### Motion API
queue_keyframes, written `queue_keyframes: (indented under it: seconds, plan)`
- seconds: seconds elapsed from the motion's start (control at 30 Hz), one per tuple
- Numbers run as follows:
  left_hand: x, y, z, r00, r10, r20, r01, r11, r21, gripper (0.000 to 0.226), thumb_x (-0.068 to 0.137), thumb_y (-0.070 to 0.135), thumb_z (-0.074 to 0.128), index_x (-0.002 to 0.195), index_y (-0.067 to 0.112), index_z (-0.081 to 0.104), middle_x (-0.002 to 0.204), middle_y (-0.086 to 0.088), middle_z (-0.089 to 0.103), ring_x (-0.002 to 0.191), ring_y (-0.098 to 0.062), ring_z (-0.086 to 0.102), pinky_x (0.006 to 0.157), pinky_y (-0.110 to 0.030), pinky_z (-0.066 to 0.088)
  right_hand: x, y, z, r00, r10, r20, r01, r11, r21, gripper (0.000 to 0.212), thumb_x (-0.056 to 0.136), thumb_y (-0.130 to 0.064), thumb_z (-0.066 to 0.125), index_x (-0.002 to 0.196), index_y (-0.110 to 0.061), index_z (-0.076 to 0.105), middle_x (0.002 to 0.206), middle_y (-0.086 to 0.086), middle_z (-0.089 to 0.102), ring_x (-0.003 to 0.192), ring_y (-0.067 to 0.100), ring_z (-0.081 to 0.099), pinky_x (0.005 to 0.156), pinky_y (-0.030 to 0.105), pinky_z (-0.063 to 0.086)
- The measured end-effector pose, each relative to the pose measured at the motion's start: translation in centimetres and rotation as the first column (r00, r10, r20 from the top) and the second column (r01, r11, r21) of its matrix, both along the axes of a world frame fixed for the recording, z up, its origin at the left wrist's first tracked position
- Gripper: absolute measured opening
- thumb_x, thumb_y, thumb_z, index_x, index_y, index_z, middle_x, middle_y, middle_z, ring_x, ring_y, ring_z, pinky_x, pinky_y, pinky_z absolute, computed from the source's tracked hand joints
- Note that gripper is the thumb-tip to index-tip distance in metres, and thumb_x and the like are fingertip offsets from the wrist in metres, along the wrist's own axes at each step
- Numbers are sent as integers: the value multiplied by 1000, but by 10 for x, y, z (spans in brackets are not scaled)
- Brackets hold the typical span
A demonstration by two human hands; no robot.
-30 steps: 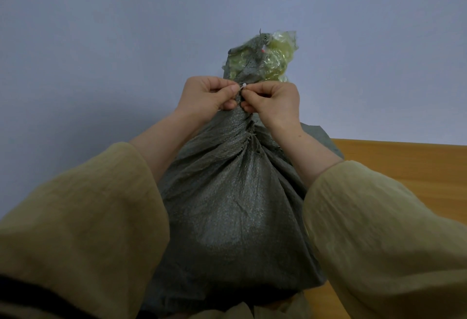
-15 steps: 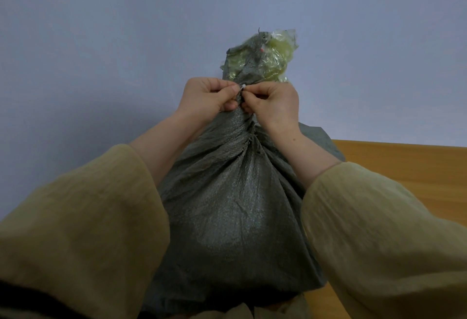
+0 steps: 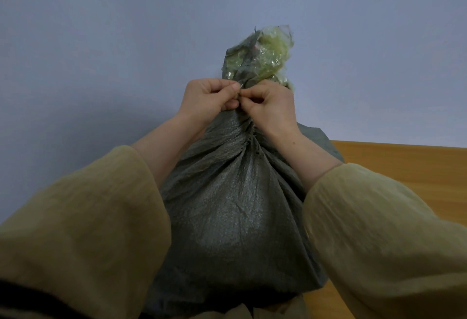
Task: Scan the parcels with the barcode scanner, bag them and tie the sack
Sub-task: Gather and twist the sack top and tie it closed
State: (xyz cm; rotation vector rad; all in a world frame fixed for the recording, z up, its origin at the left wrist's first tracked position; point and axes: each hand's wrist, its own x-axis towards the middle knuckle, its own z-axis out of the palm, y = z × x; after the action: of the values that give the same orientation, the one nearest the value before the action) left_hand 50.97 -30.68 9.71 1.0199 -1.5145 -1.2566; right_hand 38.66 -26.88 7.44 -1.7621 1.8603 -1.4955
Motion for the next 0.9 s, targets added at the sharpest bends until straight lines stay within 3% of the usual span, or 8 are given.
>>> queue_keyframes:
  seconds: [0.1,0.2,0.37,0.47,0.6,0.77,0.83,0.9]
  plan:
    - [3,-1,-1,998,-11,68,15,998,-63,10,81,3,70,91,2,70,80,-6,70,66,-6,68,68,-17,55,-4,3,5,966,49,255,-74,993,92,16,77,-11,65,79,-18,79,72,0,71,78,19,67,77,34,55]
    - [0,0,-4,992,-8,124,24,992,-126,11,80,0,71,90,4,70,76,-5,69,60,-4,66,65,-16,55,-11,4,15,830,50,556,-173,970,171,13,84,-11,64,76,-9,75,71,12,71,68,23,69,71,35,60]
    - [-4,-2,-9,985,-39,170,68,984,-168,17,81,-1,69,96,7,69,75,-2,67,57,0,64,66,-15,55,-22,5,20,890,97,445,-228,941,251,13,88,-6,64,76,-6,67,65,11,65,58,20,62,61,28,57]
    - [-6,-4,-12,979,-47,199,86,977,-193,19,82,-1,68,99,8,68,77,-1,67,58,1,64,66,-14,55,-22,5,22,929,79,363,-204,925,321,21,91,-9,62,70,-10,65,62,9,62,54,20,59,58,29,56]
    - [-5,-8,-17,956,-40,289,125,951,-283,24,80,2,71,103,10,69,80,-6,70,62,2,63,74,-16,54,-21,6,24,964,37,262,-135,920,367,26,93,-11,58,68,-8,64,59,5,57,50,14,51,43,19,46]
    - [-8,-15,-19,900,59,431,190,838,-511,17,80,10,73,96,14,74,73,6,65,58,8,57,66,-9,48,-20,3,18,997,-26,73,1,944,329,23,92,-17,59,80,-2,71,78,17,68,73,29,61,70,39,52]
    - [-6,-18,-20,858,110,502,265,742,-615,12,79,12,72,91,10,75,80,0,66,63,-3,57,66,-13,45,-21,2,14,996,-51,72,26,950,311,27,93,-16,57,82,6,69,79,24,67,72,34,59,71,45,53]
    - [-3,-22,-22,823,145,549,310,695,-649,10,78,12,71,87,9,74,85,-6,65,66,-11,57,65,-13,42,-22,3,9,993,-67,101,32,949,314,27,92,-13,55,83,10,65,68,18,59,61,30,51,65,43,51]
